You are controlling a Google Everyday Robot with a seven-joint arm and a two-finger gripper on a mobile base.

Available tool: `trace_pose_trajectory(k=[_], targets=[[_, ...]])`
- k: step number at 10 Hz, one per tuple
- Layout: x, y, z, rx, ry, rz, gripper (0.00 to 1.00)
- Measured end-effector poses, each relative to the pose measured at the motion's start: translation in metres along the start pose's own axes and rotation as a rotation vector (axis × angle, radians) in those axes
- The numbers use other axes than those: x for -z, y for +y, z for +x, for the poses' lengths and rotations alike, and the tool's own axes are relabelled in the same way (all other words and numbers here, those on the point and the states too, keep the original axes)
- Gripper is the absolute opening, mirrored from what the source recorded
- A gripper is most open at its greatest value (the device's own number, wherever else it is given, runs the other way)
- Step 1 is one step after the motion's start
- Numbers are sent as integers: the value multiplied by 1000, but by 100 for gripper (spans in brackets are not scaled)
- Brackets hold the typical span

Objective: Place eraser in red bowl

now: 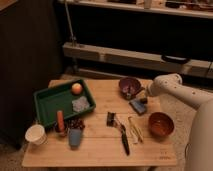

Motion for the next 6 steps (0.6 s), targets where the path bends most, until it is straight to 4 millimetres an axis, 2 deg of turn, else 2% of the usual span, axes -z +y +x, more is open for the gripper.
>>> trace_pose_trajectory(k=[6], targets=[[-11, -13, 9, -42, -31, -40, 70]])
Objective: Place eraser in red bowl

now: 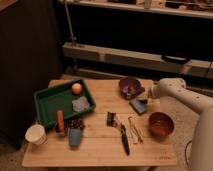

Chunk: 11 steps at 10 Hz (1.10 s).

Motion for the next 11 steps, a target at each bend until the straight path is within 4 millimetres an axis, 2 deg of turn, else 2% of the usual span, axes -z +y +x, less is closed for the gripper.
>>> trace_pose_trajectory(k=[4, 11], targets=[[-2, -5, -1, -13, -5, -8, 70], [-9, 0, -12, -31, -5, 19, 70]])
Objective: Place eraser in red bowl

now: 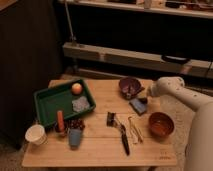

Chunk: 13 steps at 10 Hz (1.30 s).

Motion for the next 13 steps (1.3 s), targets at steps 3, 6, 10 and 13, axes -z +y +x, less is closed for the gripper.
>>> trace_pose_trajectory(k=[3, 6, 10, 13], targets=[[-4, -1, -3, -11, -9, 11, 70], [-13, -4, -4, -22, -8, 30, 70], [-19, -9, -3, -27, -8, 56, 70], [-22, -7, -8, -21, -13, 60, 70]])
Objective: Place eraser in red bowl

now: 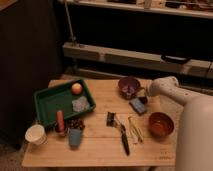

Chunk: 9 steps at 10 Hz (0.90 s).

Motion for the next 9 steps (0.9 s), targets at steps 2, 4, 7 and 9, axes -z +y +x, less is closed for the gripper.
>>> trace_pose_trajectory(k=[2, 4, 7, 9], targets=[[-2, 1, 0, 7, -2, -2, 70], [-3, 2, -2, 25, -4, 5, 70], [-7, 1, -5, 35, -3, 13, 70], [-12, -2, -2, 37, 7, 14, 70]])
